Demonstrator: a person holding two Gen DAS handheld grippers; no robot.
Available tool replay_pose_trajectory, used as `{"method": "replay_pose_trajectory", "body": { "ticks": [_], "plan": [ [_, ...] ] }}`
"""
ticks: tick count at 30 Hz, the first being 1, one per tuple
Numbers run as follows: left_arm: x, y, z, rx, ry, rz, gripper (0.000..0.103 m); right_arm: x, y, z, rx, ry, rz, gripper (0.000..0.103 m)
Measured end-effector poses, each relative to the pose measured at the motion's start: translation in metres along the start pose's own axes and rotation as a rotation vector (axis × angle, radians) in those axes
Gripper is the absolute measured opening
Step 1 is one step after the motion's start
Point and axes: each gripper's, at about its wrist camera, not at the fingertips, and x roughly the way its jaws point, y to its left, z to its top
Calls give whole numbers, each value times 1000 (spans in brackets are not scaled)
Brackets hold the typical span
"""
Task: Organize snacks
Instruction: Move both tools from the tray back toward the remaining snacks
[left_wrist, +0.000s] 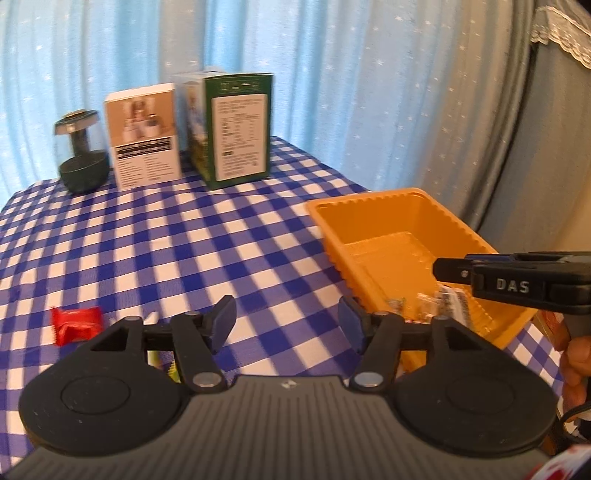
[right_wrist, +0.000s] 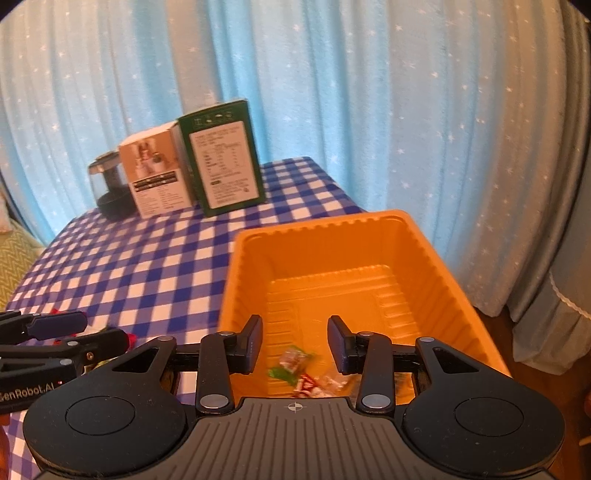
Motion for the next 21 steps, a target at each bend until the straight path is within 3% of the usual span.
{"method": "replay_pose_trajectory", "body": {
  "ticks": [2,5,21],
  "plan": [
    [-5,11,-1,-14,-5,20,62,-1,7,1,-8,-10,16,51],
    [-14,27,-2,-30,-14,51,66,-3,21,1,-28,-30,52,55],
    [-53,125,-42,-133,15,220,70,11,95,-13,-202,4,216,57]
  ]
}}
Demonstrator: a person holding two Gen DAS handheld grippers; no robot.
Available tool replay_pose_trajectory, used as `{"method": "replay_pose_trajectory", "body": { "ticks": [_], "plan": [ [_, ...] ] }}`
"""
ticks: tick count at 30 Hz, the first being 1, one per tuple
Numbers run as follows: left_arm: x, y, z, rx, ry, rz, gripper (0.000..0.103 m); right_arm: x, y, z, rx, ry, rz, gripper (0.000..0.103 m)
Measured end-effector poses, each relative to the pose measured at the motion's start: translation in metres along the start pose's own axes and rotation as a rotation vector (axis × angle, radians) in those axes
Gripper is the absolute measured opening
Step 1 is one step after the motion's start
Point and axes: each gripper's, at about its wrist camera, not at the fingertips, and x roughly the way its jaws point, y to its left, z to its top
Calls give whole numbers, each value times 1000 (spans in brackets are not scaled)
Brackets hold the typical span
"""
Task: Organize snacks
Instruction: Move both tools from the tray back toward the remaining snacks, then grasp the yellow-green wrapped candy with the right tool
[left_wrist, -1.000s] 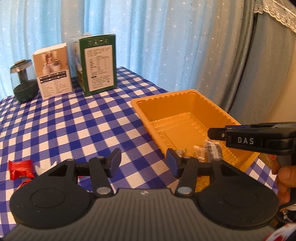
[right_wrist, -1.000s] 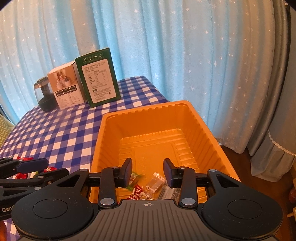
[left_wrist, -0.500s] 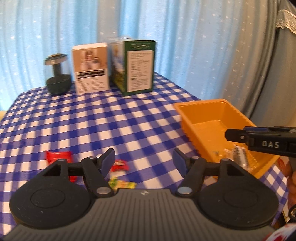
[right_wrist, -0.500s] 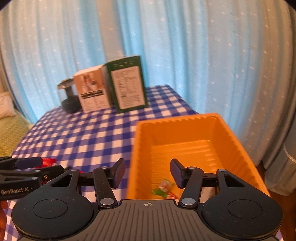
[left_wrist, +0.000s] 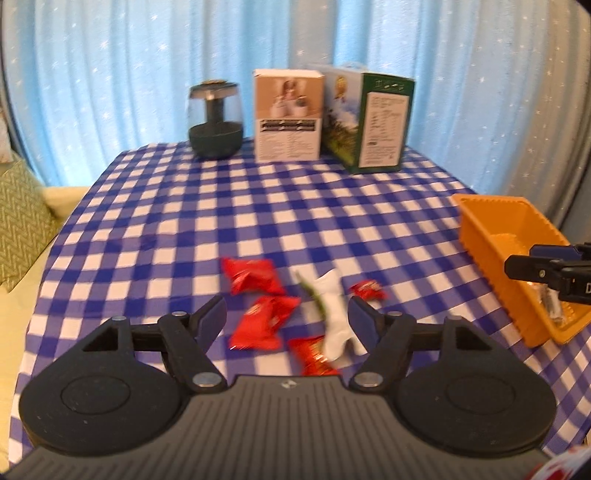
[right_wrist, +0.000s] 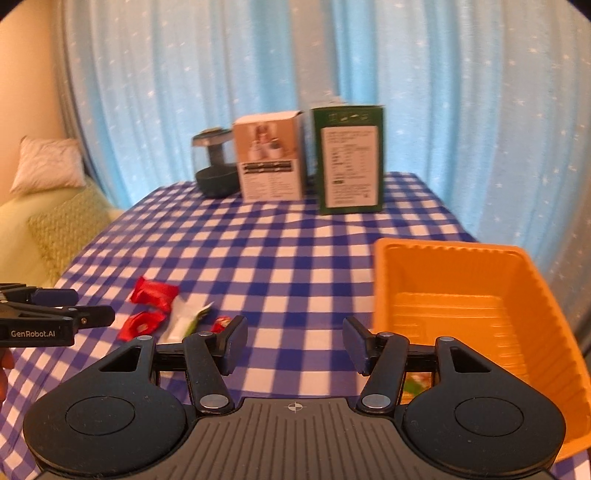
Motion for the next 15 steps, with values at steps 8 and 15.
{"method": "replay_pose_trajectory", "body": {
  "ticks": [8,15],
  "plan": [
    [9,16,-21,6,66,6,69,31,32,-7,-149,88,104,57],
    [23,10,-32,24,107,-19,65,62,52,-19,-288,164,166,57]
  ]
}}
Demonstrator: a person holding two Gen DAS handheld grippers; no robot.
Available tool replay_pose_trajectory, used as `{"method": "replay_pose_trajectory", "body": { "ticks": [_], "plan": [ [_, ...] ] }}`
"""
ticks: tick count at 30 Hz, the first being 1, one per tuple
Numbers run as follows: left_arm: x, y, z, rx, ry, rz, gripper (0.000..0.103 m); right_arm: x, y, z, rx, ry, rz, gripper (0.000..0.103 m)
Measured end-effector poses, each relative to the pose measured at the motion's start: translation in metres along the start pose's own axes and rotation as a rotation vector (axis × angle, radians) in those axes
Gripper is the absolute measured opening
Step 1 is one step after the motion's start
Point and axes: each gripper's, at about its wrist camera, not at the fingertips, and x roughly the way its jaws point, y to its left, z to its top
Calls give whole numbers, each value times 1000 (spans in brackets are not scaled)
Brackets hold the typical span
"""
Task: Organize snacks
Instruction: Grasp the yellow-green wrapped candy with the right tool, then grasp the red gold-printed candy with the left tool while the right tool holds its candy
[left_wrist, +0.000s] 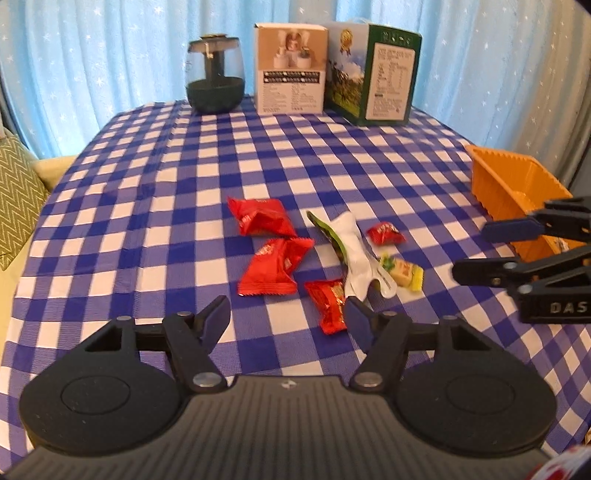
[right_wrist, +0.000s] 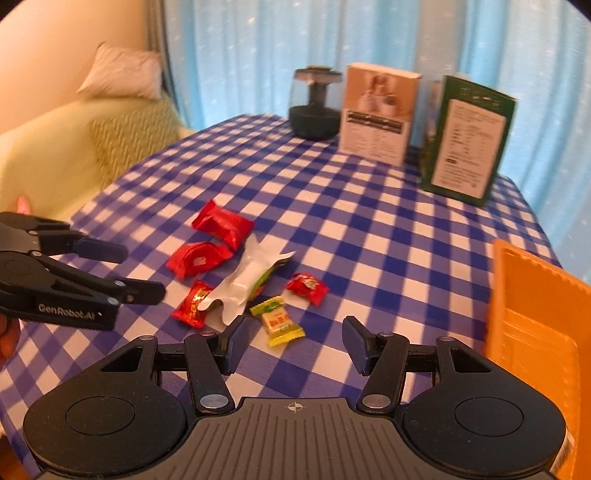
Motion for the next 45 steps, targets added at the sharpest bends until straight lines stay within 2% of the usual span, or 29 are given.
{"method": "replay_pose_trajectory", "body": {
  "ticks": [6,8,10,19,24,31,45],
  "plan": [
    [9,-2,-4,8,29,-4,64,31,-8,4,-20,57,23,55],
    [11,-3,-4,6,33,-7,64,41,-10,5,-37,77,26,46],
    [14,-4,-4,10,39,-10,64,49,-11,5,-52,93,50,42],
    [21,-6,-6,15,53,-19,62,70,-5,8,-93,105,105,39],
    [25,-6,-6,2,56,-29,59,75,-5,10,-87,119,109,23],
    [30,-12,-2,-4,35,-51,54,64,-4,12,-48,100,106,21],
    [47,-21,-3,-2,6,-42,41,50,-11,13,26,79,90,21]
  ]
}}
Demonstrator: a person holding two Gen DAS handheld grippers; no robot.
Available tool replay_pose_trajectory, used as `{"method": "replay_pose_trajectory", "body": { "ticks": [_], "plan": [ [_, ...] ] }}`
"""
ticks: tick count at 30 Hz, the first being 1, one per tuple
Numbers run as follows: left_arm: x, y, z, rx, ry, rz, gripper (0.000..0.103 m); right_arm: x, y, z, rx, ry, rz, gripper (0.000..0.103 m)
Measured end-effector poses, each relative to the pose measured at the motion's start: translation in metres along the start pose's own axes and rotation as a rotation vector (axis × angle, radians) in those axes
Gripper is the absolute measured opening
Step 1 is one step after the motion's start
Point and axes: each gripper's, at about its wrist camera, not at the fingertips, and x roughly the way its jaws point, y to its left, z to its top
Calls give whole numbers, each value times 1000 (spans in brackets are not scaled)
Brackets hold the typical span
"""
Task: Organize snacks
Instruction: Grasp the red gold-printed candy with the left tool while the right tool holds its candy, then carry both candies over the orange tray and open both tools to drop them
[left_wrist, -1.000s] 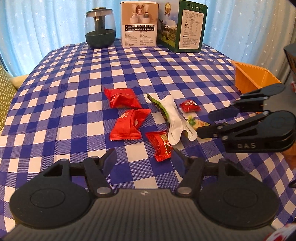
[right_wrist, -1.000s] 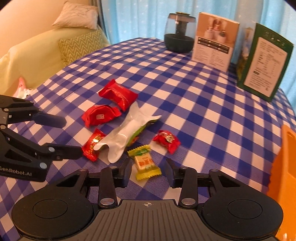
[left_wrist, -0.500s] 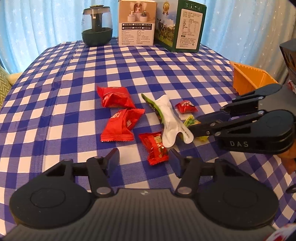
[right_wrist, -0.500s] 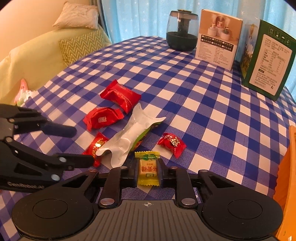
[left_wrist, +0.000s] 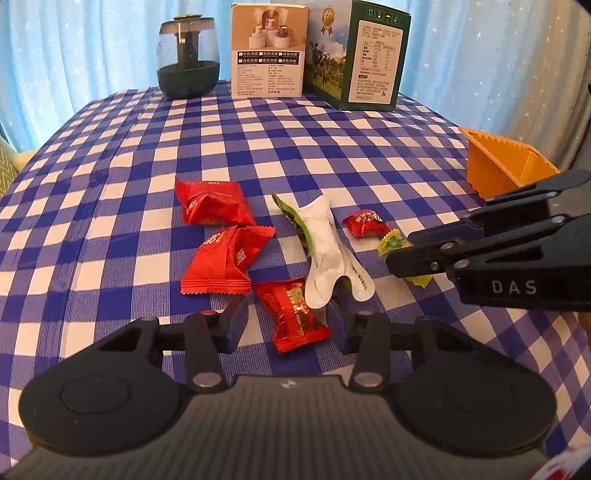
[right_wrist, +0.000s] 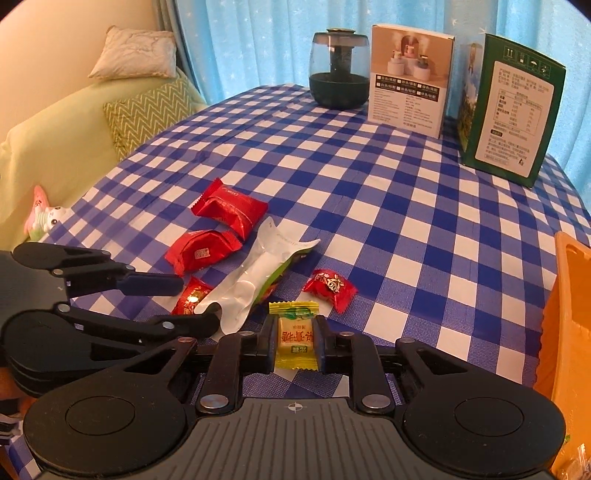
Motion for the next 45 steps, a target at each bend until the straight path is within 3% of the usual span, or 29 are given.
{"method": "replay_pose_trajectory", "body": {
  "ticks": [3,7,20,34,45],
  "plan": [
    [-1,0,0,12,1,14,29,-1,-1,0,7,-1,-2,21],
    [-4,3,-2,20,12,30,21,-3,0,0,17,-4,-8,20],
    [-27,5,-9,0,25,54,20,-24,-1,-3,65,-44,-27,21],
    [-55,-23,9,-4,-53,-31,20,-62,-4,-17,147,-112,-68,20],
    [-64,-67,32,31,-103,-116,20,-106,-16,-38,228,-187,-182,21]
  ]
}}
